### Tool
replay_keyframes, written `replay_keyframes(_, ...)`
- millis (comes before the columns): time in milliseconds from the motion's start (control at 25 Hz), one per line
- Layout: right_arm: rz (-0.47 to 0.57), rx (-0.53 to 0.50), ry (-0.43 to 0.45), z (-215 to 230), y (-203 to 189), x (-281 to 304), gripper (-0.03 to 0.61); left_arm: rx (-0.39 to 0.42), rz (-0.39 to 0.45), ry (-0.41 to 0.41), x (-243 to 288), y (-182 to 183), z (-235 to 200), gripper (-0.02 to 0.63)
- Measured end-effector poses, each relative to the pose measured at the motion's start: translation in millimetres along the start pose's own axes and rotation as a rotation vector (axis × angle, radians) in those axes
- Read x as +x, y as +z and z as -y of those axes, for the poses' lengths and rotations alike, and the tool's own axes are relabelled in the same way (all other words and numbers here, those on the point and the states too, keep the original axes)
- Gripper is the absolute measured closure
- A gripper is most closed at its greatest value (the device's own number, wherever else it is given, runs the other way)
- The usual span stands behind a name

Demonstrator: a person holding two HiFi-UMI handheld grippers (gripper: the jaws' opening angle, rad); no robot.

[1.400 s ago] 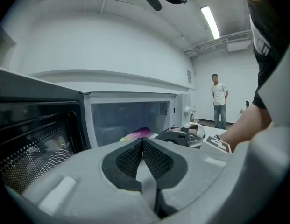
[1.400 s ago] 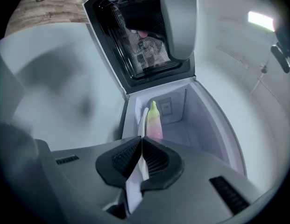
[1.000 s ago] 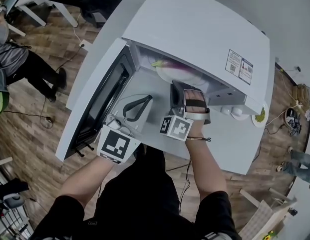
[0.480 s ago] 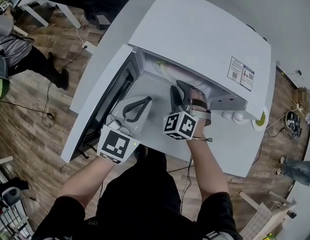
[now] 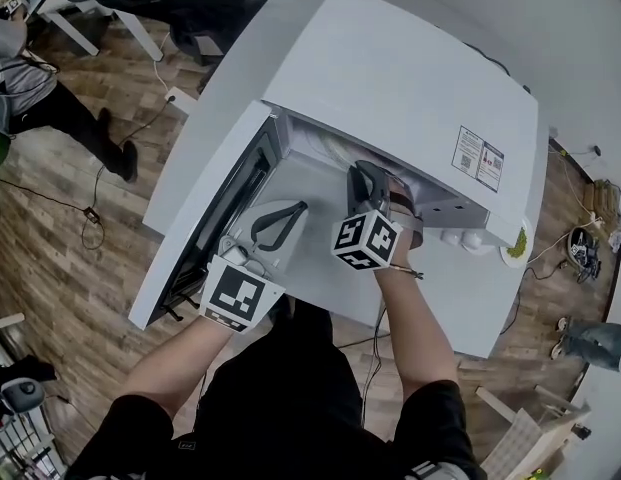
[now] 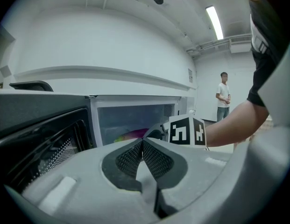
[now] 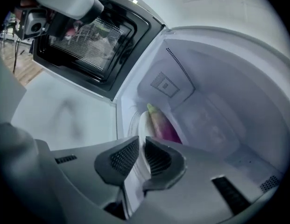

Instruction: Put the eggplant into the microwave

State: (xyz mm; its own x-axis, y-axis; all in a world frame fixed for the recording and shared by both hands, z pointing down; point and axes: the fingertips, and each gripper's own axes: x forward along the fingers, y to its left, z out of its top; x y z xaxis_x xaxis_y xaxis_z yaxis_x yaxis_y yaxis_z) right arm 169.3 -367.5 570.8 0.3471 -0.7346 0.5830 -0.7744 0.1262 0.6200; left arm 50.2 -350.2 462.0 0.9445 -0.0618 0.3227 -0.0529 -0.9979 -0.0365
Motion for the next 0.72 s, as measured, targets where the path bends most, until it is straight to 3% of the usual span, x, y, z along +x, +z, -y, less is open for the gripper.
replay_keyframes(200, -0.007, 0.046, 0.019, 10, -1, 10, 0.525, -0.016, -0.008, 0.007, 0, 3, -3, 0.604)
replay_keyframes(400, 0.005, 0.111, 0.017, 17, 2, 10, 0.515, -0.082, -0.003, -0.007, -9, 8, -1, 0.604)
replay_keyframes(720, 0.04, 0.196, 0.014, 1, 16, -53, 0.511, -0.21, 0.041, -0.036, -57, 15, 21, 0.604)
